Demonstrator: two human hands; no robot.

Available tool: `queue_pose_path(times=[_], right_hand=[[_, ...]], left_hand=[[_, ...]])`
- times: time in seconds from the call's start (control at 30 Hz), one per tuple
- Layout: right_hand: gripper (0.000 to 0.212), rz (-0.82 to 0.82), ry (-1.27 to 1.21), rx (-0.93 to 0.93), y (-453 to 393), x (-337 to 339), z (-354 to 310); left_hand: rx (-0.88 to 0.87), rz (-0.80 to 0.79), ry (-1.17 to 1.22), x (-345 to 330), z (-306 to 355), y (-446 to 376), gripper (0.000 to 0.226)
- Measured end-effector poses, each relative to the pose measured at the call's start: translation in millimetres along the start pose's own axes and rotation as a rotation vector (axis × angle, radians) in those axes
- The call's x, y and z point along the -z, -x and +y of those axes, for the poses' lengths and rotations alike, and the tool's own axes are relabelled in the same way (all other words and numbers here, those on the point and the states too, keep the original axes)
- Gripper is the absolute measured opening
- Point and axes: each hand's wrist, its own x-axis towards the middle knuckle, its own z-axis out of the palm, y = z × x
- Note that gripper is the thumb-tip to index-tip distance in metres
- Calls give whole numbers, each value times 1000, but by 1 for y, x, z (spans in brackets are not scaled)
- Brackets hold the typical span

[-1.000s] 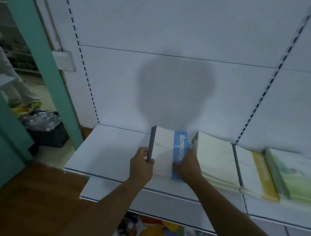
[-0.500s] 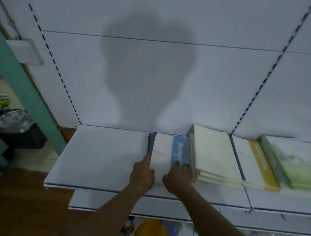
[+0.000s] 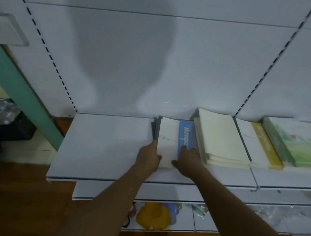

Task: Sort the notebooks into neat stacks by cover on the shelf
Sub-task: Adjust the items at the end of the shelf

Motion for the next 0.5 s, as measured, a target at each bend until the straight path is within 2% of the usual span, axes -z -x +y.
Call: queue_pose_path(times=[0.17, 0.4, 0.5], right_hand=[[78, 12, -50, 11, -1, -2, 4], [92, -14, -42, -16, -4, -3, 4], [88, -32, -21, -49, -1, 0, -4]], left_hand=[[-17, 15, -79, -4, -1, 0, 32], [-12, -52, -151, -7, -7, -8, 32], [18, -103, -253, -3, -5, -10, 34]])
